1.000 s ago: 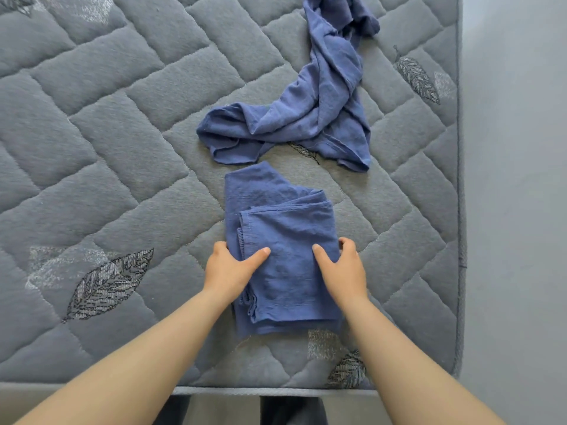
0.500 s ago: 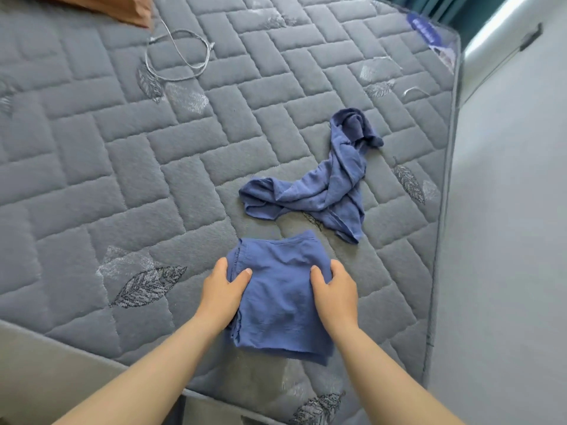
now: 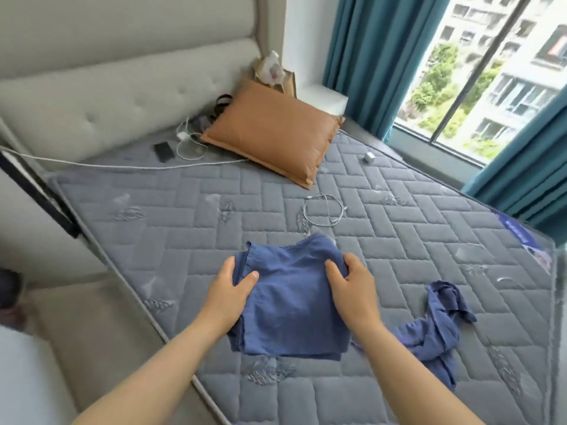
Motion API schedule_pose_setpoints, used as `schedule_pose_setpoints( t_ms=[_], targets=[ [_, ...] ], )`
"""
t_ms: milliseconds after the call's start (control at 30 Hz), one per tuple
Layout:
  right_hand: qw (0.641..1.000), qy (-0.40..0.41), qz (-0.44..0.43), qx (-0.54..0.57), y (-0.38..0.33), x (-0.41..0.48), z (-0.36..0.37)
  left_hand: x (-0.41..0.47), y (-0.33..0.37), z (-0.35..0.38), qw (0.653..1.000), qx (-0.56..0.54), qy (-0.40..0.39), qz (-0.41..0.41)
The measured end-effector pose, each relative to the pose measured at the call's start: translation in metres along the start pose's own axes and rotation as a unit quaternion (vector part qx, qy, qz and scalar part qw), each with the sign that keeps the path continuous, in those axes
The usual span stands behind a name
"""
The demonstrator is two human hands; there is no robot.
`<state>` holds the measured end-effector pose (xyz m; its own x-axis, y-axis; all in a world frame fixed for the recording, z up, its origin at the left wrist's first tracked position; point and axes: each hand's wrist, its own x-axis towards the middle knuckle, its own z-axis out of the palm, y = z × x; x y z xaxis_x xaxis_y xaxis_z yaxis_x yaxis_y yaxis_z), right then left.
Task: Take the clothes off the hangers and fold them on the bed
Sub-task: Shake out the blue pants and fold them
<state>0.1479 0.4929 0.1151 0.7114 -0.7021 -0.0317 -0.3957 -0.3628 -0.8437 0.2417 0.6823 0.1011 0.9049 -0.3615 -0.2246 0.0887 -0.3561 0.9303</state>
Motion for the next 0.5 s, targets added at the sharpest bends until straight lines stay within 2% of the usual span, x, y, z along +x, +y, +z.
schedule_pose_setpoints(
  t_ms=[267, 500],
  targets=[
    [0.991, -0.039, -0.127, 0.025, -0.212, 0.004, 0.127, 0.021, 0.066, -0.223, 0.989, -0.048, 0.127, 0.065],
    [0.972, -0.100, -0.210, 0.046, -0.335, -0.010, 0.210, 0.013, 0.082, -0.351, 0.971, -0.076, 0.215, 0.077]
  ],
)
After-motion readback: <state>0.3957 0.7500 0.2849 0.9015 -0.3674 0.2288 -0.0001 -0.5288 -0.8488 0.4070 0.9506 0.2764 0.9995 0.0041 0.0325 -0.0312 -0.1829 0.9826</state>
